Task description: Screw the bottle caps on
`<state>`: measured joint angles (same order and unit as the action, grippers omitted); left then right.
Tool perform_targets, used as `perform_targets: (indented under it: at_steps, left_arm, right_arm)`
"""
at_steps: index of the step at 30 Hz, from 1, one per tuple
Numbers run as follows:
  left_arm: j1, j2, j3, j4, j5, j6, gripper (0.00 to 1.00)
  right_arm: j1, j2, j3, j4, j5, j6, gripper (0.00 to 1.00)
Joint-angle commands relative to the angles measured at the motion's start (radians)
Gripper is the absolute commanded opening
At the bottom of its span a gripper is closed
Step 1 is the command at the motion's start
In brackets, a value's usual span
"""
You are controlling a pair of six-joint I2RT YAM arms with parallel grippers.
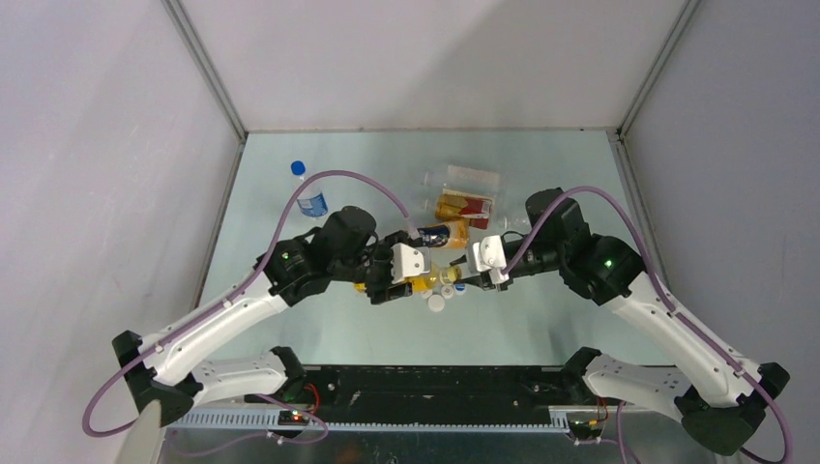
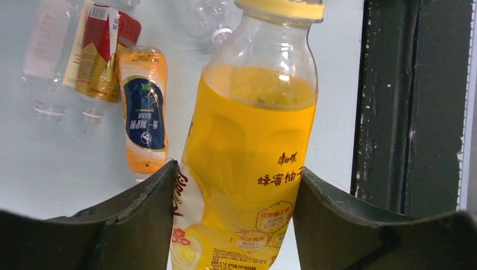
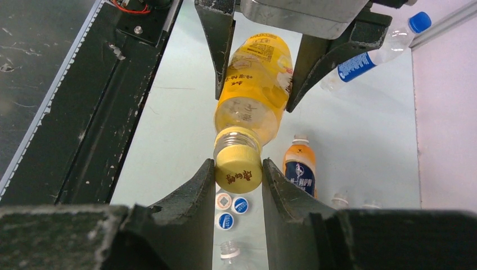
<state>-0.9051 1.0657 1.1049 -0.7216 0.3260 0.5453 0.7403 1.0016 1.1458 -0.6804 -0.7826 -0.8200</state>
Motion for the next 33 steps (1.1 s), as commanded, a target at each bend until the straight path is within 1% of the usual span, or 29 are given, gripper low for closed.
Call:
perform_targets:
  at_steps: [1, 4, 6, 9, 10, 18, 25, 30, 33]
  left_arm:
    - [-0.005, 0.0, 0.058, 0.024, 0.112, 0.034, 0.27]
    - [0.001, 0.003, 0.062, 0.023, 0.125, 0.036, 0.21]
    - [0.021, 0.008, 0.074, 0.015, 0.166, 0.026, 0.18]
    - [0.08, 0.019, 0.091, 0.02, 0.282, -0.011, 0.15]
    - [0.088, 0.021, 0.093, 0.021, 0.309, -0.014, 0.14]
    - [0.12, 0.039, 0.114, 0.011, 0.35, 0.007, 0.11]
    - [0.121, 0.065, 0.149, -0.027, 0.388, 0.027, 0.09]
    - [0.123, 0.083, 0.187, -0.079, 0.405, 0.069, 0.08]
    - [0.124, 0.092, 0.194, -0.08, 0.447, 0.071, 0.08]
  right_arm:
    - [0.014, 0.01, 0.028, 0.024, 0.01, -0.048, 0.0]
    - [0.018, 0.013, 0.023, 0.024, -0.004, -0.054, 0.0]
    - [0.023, 0.015, 0.018, 0.021, 0.004, -0.063, 0.0]
    - [0.028, 0.019, 0.014, 0.015, 0.006, -0.078, 0.0]
    - [0.029, 0.022, 0.014, 0.015, -0.001, -0.081, 0.0]
    - [0.055, 0.043, 0.014, 0.02, -0.042, -0.09, 0.0]
    - [0.078, 0.061, 0.014, 0.006, -0.059, -0.102, 0.0]
    - [0.1, 0.07, 0.014, -0.01, -0.042, -0.124, 0.0]
    - [0.103, 0.073, 0.015, -0.011, -0.048, -0.13, 0.0]
